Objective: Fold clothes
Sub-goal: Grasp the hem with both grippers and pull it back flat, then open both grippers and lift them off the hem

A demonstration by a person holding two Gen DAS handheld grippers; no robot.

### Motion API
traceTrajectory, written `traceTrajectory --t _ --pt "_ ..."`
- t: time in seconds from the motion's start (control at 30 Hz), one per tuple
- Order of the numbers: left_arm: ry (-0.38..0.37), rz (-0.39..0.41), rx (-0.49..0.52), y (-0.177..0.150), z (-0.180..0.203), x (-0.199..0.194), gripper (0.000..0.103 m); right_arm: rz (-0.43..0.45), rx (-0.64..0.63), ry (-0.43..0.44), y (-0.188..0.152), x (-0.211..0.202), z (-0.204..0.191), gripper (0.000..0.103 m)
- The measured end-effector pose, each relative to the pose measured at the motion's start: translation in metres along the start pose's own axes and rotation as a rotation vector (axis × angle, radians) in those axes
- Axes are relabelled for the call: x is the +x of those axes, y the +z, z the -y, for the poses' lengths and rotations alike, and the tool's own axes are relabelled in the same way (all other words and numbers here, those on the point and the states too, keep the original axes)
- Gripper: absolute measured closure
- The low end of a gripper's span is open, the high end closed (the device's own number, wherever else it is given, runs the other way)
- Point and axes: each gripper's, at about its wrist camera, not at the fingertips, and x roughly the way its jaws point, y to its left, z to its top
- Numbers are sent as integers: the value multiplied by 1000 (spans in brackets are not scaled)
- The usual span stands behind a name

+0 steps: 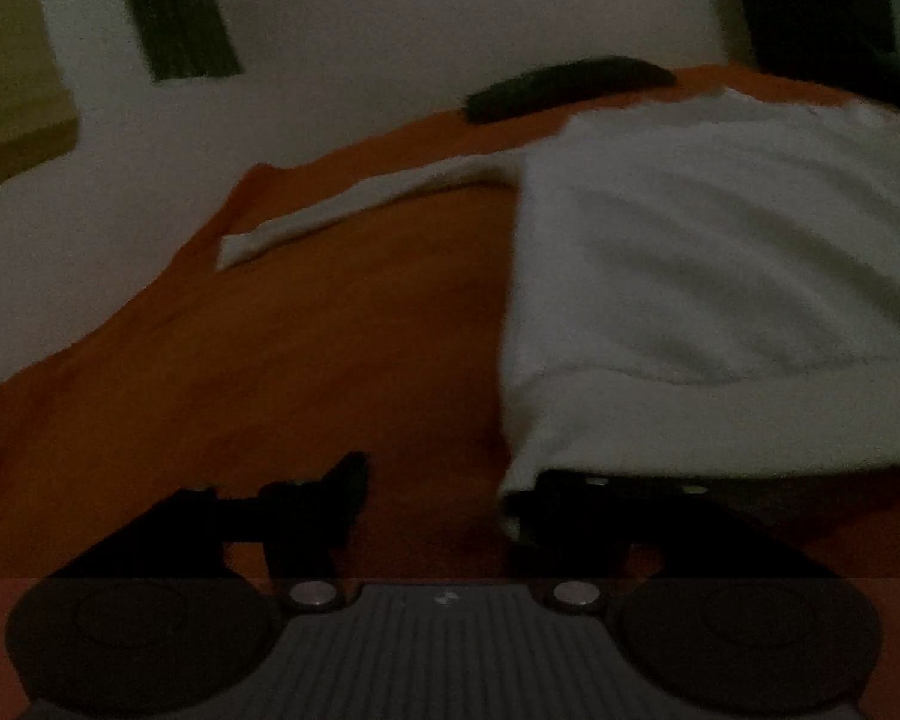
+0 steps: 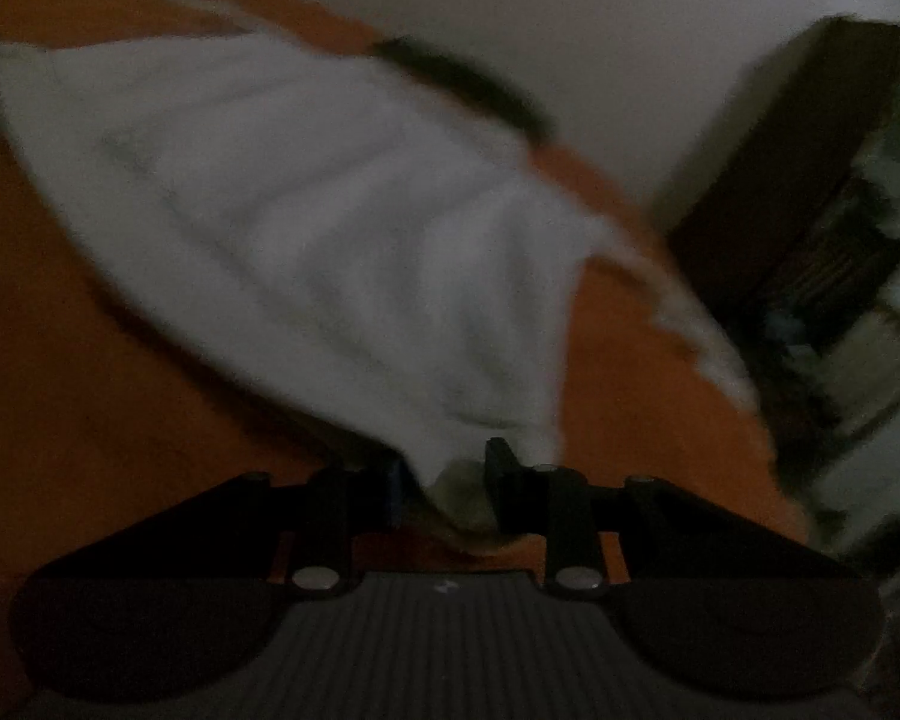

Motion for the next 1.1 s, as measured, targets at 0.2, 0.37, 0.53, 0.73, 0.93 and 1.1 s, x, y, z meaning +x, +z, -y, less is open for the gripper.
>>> traceTrajectory --t 0.2,0.37,0.53,0.73,0.93,1.1 --pt "-82 51 117 3 17 -3 94 -105 330 97 -8 25 39 78" --pt "-84 79 34 6 4 -15 98 -89 547 85 -13 18 62 96" --pt "-105 2 -42 -8 -15 -9 99 -122 694 75 -23 4 67 95" --pt "-117 -2 -1 -10 -11 -12 100 -157 654 98 -26 5 63 94" --pt "-139 5 26 -9 -12 -28 92 -195 595 170 -26 -12 79 65" --pt "-145 51 13 -4 -15 -54 84 -161 549 182 -25 -39 93 82"
